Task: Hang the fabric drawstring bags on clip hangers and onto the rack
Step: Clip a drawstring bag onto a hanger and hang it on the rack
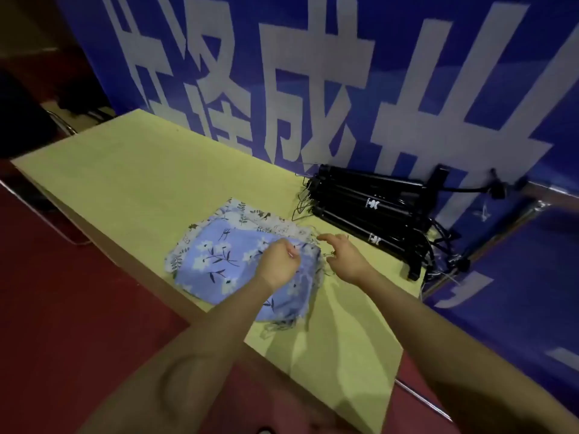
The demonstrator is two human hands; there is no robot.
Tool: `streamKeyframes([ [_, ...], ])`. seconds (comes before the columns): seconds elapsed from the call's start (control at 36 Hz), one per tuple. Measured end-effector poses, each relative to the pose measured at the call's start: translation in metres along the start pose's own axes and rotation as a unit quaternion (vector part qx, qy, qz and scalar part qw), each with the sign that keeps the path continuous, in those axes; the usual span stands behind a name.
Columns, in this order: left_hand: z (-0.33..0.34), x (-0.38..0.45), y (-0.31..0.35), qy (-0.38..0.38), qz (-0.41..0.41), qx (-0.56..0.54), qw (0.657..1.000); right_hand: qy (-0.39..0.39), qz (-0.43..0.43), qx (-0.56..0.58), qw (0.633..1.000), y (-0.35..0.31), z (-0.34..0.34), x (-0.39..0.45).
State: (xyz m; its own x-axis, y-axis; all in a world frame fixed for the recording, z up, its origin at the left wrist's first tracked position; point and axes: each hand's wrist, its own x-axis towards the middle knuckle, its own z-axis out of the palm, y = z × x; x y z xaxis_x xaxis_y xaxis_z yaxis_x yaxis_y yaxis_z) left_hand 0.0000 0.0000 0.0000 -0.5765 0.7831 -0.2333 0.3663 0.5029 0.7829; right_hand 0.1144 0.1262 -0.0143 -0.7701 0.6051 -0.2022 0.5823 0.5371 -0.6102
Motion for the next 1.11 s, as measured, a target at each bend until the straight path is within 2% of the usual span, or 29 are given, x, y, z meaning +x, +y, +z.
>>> streamKeyframes([
  [0.19,0.011,0.036,-0.023,-0.072,0.033,0.138,0.987,0.015,0.056,0.064,0.996,0.005,0.03,0.027],
  [0.36,0.02,0.044,-0.027,-0.058,0.086,0.265,0.959,0.085,0.029,0.181,0.979,-0.005,0.038,0.035],
  [0.44,0.013,0.046,-0.025,-0.039,0.102,0.257,0.96,0.109,0.022,0.202,0.973,-0.013,0.037,0.038],
  [0.5,0.004,0.045,-0.021,-0.027,0.102,0.198,0.974,0.121,0.022,0.209,0.97,-0.017,0.035,0.04],
  [0.58,-0.013,0.041,-0.015,0.004,0.151,0.162,0.975,0.14,0.02,0.223,0.965,-0.024,0.033,0.042],
  [0.72,-0.039,0.042,-0.009,-0.04,0.248,0.298,0.921,0.135,0.019,0.199,0.971,-0.03,0.027,0.041],
  [0.83,-0.045,0.045,-0.003,-0.063,0.258,0.376,0.888,0.108,0.032,0.14,0.984,-0.026,0.027,0.037],
  [0.92,-0.044,0.045,0.001,-0.062,0.254,0.395,0.881,0.106,0.033,0.068,0.992,-0.024,0.029,0.034],
  [1.03,-0.037,0.047,0.001,-0.073,0.252,0.404,0.877,0.11,0.048,0.09,0.989,-0.022,0.026,0.034],
  [1.11,-0.032,0.051,0.006,-0.079,0.237,0.385,0.889,0.133,0.039,0.113,0.984,-0.018,0.017,0.035],
])
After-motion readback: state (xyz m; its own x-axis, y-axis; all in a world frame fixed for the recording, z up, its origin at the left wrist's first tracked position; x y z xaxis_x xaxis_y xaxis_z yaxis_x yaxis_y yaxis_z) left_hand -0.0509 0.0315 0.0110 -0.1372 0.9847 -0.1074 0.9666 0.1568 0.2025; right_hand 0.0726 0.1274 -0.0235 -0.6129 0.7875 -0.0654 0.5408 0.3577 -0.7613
